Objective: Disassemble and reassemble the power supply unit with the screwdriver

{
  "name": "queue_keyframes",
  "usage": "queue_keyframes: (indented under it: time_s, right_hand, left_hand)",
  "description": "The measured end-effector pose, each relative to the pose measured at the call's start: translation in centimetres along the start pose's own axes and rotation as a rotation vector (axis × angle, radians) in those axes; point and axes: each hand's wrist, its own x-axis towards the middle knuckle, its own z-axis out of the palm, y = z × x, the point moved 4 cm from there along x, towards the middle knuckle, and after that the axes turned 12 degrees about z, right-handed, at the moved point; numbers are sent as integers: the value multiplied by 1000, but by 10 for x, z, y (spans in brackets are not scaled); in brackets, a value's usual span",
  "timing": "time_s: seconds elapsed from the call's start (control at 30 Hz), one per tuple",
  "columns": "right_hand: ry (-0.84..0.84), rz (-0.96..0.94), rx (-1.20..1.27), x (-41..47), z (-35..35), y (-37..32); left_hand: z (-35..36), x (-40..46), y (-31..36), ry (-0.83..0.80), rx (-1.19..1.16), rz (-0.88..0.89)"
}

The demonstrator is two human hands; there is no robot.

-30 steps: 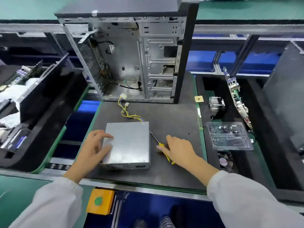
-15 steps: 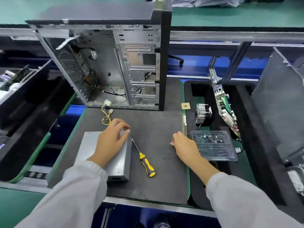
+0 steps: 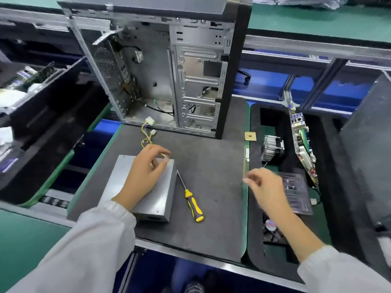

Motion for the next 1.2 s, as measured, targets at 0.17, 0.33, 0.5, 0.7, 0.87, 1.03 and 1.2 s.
queue_keyframes:
  time_s: [0.17,0.33,0.5,0.7,0.87,1.03,1.2]
  right_hand:
    - [-469,-32,-417,-59,102,-74]
    - [-364,17,-237,-71,78,-99]
    - [-173,-400,-68,-144,74,-240]
    - [-559,-617,-397,-237,222,-342]
    - [-696,-442,-426,-237,278,-298]
    - [-722,-341,-554,-203,290,-250]
    - [-821,-289,-564,-197,291,-242]
  left_hand:
    - [-18,-29,10,46,-43,-62]
    - [-67,-78,0,105,-36,-187]
    - [-116,-144,-11,97,-413,-398]
    - [-171,-247,-80,271,-590,-700]
    - [-176,-321,-145,370,-635,-1077]
    - [-163,-336,-194,311,-468,-1194]
    - [-158,-339,-206,-20,-156,-1193]
